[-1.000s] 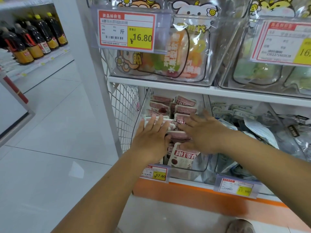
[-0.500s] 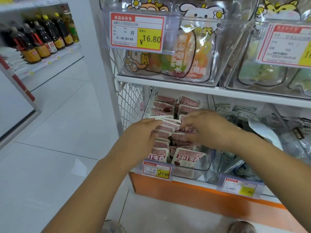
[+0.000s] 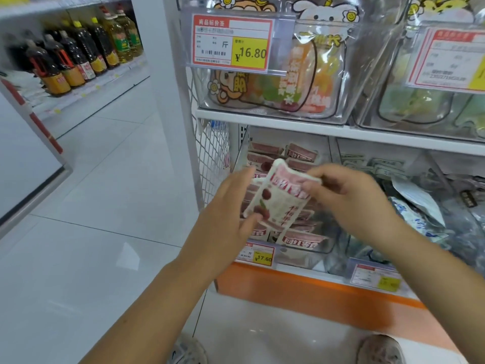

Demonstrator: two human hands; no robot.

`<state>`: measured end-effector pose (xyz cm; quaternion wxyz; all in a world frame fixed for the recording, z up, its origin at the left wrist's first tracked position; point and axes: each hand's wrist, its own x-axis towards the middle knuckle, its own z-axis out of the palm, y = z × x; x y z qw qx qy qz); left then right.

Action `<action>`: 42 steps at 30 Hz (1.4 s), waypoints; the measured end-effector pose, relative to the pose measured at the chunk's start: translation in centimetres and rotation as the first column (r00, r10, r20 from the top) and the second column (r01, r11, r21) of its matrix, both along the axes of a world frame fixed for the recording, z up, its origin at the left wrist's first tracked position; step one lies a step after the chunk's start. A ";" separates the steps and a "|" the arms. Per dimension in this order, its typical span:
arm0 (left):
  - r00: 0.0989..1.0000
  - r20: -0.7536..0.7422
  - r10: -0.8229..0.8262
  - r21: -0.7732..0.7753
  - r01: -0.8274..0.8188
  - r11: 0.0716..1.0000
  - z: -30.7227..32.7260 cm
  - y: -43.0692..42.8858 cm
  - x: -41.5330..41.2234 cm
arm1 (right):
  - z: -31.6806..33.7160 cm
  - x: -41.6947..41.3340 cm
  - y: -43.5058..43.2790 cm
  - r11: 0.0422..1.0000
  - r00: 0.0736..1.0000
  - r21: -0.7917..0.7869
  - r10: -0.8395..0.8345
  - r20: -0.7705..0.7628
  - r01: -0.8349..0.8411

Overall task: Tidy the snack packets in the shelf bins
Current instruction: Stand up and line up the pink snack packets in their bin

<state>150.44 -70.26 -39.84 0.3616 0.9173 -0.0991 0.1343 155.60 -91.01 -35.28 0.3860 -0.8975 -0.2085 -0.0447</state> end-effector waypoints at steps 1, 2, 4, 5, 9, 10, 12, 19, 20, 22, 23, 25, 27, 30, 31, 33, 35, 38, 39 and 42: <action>0.999 -0.012 -0.039 0.051 0.040 0.998 -0.5 -0.3 0.2 | 0.1 -0.3 -0.9 0.999 0.999 -0.006 -0.031 0.040 0.032; 0.997 -0.024 -0.073 0.130 0.076 0.989 -1.2 -0.5 0.5 | 0.0 -0.6 -1.6 0.997 0.995 -0.060 -0.041 0.092 0.047; 0.993 -0.038 -0.110 0.267 0.116 0.957 -2.6 -0.7 1.3 | -0.7 -1.2 -2.7 0.972 0.983 -0.229 -0.009 0.181 0.051; 0.993 -0.052 -0.107 0.286 0.118 0.951 -3.1 -0.7 1.7 | -1.3 -1.4 -3.0 0.947 0.980 -0.317 0.016 0.199 0.049; 0.995 -0.047 -0.086 0.245 0.095 0.965 -3.6 -0.9 2.4 | -3.1 -1.9 -4.0 0.920 0.981 -0.393 0.070 0.178 0.006; 0.995 -0.046 -0.092 0.246 0.101 0.964 -3.6 -1.0 2.4 | -3.2 -2.0 -4.2 0.936 0.980 -0.351 0.042 0.195 0.030; 0.991 -0.075 -0.112 0.246 0.127 0.961 -3.5 -0.9 2.4 | -3.2 -2.1 -4.5 0.950 0.971 -0.299 -0.015 0.239 0.089; 0.991 -0.095 -0.095 0.353 0.123 0.928 -3.6 -2.3 2.7 | -2.6 -1.7 -5.0 0.949 0.924 -0.208 -0.156 0.348 0.238; 0.992 -0.092 -0.088 0.353 0.115 0.928 -3.7 -2.6 3.0 | -2.6 -1.6 -5.1 0.949 0.923 -0.199 -0.166 0.348 0.246; 0.991 -0.104 -0.085 0.295 0.112 0.949 -3.7 -3.0 3.7 | -2.6 -1.5 -5.3 0.949 0.916 -0.164 -0.201 0.346 0.270; 0.991 -0.111 -0.070 0.260 0.097 0.961 -3.7 -3.1 4.2 | -2.7 -1.5 -5.4 0.951 0.913 -0.141 -0.213 0.349 0.276; 0.993 -0.118 -0.012 0.204 0.036 0.978 -3.6 -3.3 4.9 | -2.9 -1.6 -5.5 0.957 0.906 -0.125 -0.200 0.372 0.263; 0.991 -0.119 0.054 0.176 -0.032 0.984 -3.6 -3.8 5.5 | -3.3 -1.8 -5.3 0.958 0.900 -0.174 -0.138 0.414 0.227; 0.985 -0.147 0.094 0.153 -0.071 0.986 -3.5 -4.1 5.9 | -3.1 -1.6 -5.1 0.961 0.877 -0.163 -0.127 0.463 0.225; 0.983 -0.160 0.092 0.143 -0.069 0.987 -3.6 -4.1 6.0 | -2.9 -1.4 -5.0 0.962 0.875 -0.136 -0.152 0.460 0.239; 0.984 -0.159 0.078 0.114 -0.060 0.992 -3.7 -3.8 6.1 | -2.9 -0.8 -4.6 0.951 0.891 -0.223 -0.095 0.444 0.213; 0.989 -0.140 0.046 0.063 -0.038 0.997 -3.9 -3.6 6.1 | -3.8 -0.6 -4.0 0.894 0.914 -0.423 0.039 0.404 0.148; 0.989 -0.140 -0.046 0.018 0.049 0.999 -3.6 -3.3 6.1 | -4.7 -1.1 -3.7 0.813 0.938 -0.576 0.128 0.323 0.087; 0.988 -0.143 -0.064 0.016 0.067 0.998 -3.3 -3.1 5.9 | -4.7 -1.1 -3.6 0.768 0.943 -0.633 0.132 0.304 0.096; 0.991 -0.106 -0.083 0.023 0.086 0.996 -2.4 -2.0 4.5 | -4.9 -1.1 -3.9 0.654 0.947 -0.744 0.137 0.291 0.134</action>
